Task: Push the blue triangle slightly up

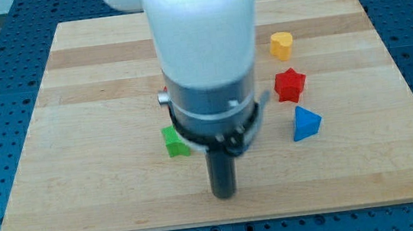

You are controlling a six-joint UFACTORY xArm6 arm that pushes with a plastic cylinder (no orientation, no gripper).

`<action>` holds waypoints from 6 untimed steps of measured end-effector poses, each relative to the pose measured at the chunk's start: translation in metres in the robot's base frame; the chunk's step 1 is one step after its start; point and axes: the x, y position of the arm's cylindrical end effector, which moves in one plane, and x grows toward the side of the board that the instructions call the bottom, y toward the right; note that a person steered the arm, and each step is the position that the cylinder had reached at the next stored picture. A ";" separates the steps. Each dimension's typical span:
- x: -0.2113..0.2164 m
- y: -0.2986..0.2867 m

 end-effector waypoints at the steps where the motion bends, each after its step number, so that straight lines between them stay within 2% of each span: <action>1: 0.007 0.060; 2: -0.002 0.145; 3: -0.051 0.212; 4: -0.063 0.215; 5: -0.100 0.210; 6: -0.100 0.209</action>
